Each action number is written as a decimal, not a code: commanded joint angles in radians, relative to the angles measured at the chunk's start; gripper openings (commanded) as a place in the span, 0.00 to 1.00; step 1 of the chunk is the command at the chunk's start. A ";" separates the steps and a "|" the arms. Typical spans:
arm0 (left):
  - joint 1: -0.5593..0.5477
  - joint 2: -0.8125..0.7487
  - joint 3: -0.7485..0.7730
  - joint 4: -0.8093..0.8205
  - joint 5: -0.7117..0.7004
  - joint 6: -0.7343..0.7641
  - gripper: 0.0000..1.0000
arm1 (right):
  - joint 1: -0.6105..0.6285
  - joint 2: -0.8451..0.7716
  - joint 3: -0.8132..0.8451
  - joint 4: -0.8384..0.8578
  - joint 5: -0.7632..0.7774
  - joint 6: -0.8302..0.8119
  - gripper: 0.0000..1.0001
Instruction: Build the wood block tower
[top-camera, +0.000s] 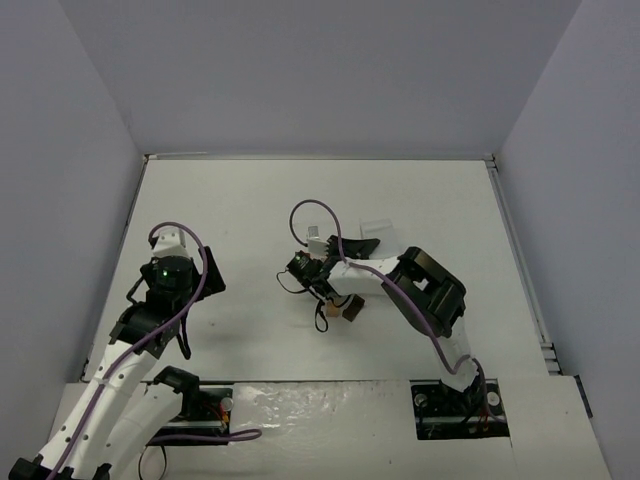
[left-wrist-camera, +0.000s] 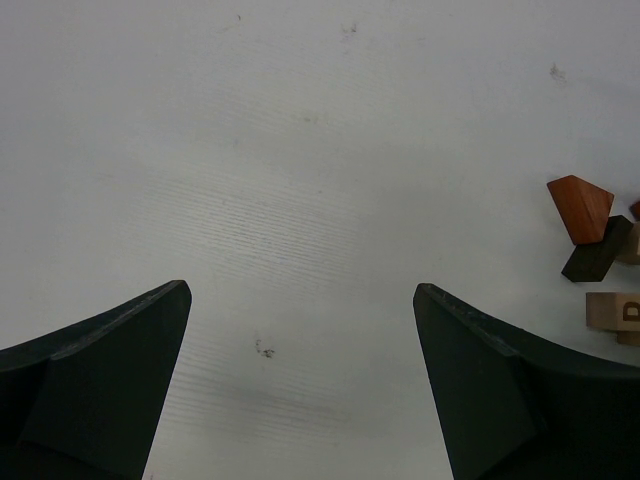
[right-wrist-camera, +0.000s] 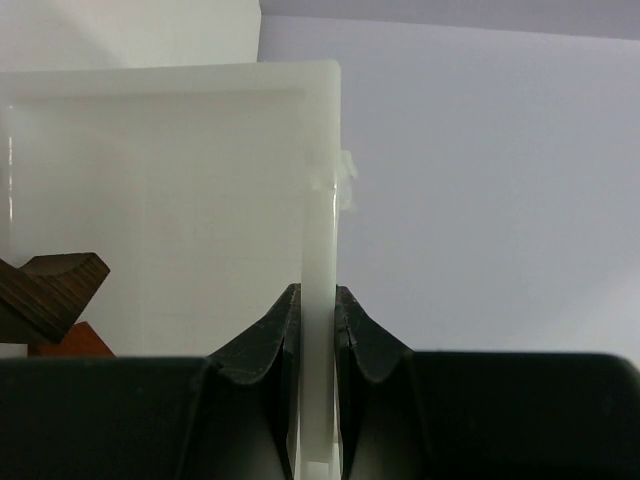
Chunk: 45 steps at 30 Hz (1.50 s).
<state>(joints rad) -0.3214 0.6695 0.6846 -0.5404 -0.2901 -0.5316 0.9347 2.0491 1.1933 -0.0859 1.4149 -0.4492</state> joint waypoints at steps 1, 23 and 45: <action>-0.004 -0.004 0.016 0.053 -0.017 0.001 0.93 | 0.035 -0.026 0.071 -0.001 0.208 -0.032 0.00; -0.005 -0.004 0.016 0.050 -0.015 0.002 0.93 | -0.156 -0.170 0.115 0.005 0.124 0.026 0.00; -0.004 0.030 0.006 0.088 0.086 0.016 0.93 | -0.970 -0.049 0.610 -0.123 -1.002 0.754 0.00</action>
<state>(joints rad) -0.3214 0.6835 0.6769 -0.5110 -0.2195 -0.5259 0.0109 1.9302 1.6903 -0.2367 0.6135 0.1614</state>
